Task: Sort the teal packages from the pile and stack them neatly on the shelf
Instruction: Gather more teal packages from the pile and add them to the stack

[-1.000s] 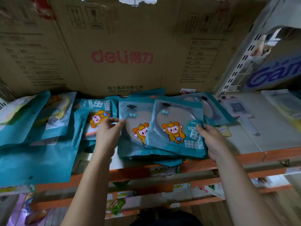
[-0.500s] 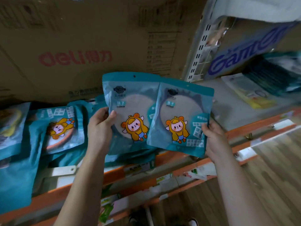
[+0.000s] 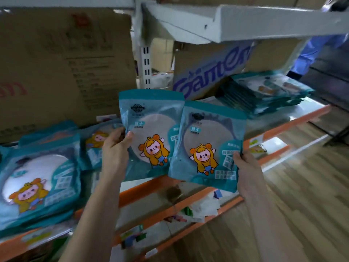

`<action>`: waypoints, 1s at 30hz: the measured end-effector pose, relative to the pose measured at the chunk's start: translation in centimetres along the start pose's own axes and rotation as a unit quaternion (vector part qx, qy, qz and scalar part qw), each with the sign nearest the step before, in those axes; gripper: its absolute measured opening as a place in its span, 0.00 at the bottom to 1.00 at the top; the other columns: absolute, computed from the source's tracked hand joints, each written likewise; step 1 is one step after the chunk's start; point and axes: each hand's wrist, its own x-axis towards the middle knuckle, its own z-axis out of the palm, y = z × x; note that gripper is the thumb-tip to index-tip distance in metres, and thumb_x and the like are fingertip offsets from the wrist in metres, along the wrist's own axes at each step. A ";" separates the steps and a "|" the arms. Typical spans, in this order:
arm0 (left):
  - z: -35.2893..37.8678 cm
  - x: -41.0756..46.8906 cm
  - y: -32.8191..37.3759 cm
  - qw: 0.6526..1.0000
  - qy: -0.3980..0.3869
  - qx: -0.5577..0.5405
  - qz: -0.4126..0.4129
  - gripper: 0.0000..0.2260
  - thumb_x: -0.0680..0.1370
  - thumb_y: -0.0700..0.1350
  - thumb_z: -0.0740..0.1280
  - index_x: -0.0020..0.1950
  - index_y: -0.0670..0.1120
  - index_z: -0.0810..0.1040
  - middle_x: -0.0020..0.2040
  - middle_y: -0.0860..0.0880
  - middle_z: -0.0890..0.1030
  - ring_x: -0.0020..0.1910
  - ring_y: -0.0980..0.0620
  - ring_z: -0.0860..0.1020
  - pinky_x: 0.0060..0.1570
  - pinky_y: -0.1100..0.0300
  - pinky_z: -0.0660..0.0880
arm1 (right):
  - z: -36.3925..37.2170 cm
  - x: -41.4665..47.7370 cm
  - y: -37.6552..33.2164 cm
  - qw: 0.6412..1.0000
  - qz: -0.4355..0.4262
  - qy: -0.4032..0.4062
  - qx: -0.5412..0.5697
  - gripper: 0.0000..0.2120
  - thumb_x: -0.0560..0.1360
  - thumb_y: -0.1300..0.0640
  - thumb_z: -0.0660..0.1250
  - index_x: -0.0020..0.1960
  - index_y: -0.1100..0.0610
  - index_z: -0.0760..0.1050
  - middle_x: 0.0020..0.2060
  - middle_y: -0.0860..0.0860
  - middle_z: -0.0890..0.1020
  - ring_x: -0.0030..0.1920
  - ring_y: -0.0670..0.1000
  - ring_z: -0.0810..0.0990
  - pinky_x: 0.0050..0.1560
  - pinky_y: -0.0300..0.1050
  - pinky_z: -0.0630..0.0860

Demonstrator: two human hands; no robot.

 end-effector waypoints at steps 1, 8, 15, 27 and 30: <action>1.9 -0.3 -0.2 1.000 -0.004 -0.002 0.004 0.08 0.80 0.38 0.63 0.49 0.48 0.80 0.42 0.52 0.85 0.42 0.52 0.83 0.38 0.60 0.78 | -1.5 0.7 -0.6 1.000 -0.003 0.011 -0.004 0.06 0.81 0.58 0.62 0.54 0.53 0.77 0.46 0.51 0.85 0.45 0.53 0.85 0.38 0.47 0.81; 12.9 -1.8 -1.7 0.999 -0.025 0.032 0.005 0.06 0.79 0.41 0.65 0.47 0.48 0.80 0.43 0.49 0.83 0.45 0.47 0.81 0.46 0.52 0.75 | -10.0 5.9 -3.5 0.998 0.021 0.054 -0.012 0.04 0.79 0.53 0.66 0.53 0.49 0.76 0.40 0.47 0.86 0.40 0.51 0.86 0.33 0.47 0.81; 22.7 0.6 -1.7 0.999 -0.024 0.036 0.007 0.08 0.79 0.39 0.64 0.44 0.48 0.80 0.44 0.48 0.83 0.47 0.44 0.81 0.52 0.44 0.76 | -14.5 11.7 -4.8 0.999 -0.019 0.025 -0.012 0.12 0.80 0.57 0.64 0.62 0.47 0.73 0.47 0.52 0.83 0.44 0.51 0.85 0.39 0.49 0.83; 39.6 10.2 -2.7 0.999 -0.043 0.014 0.021 0.10 0.79 0.44 0.66 0.37 0.49 0.77 0.35 0.52 0.77 0.37 0.54 0.73 0.40 0.58 0.67 | -21.4 29.4 -10.4 0.994 -0.066 0.086 -0.002 0.07 0.81 0.56 0.62 0.54 0.55 0.78 0.41 0.48 0.85 0.39 0.47 0.84 0.36 0.43 0.78; 42.7 11.9 -2.7 0.997 -0.066 0.029 0.019 0.10 0.80 0.46 0.65 0.45 0.40 0.78 0.41 0.44 0.78 0.41 0.49 0.75 0.42 0.54 0.71 | -22.7 33.2 -10.8 0.994 -0.053 0.098 0.008 0.07 0.81 0.56 0.62 0.55 0.55 0.78 0.43 0.50 0.84 0.41 0.49 0.83 0.38 0.46 0.78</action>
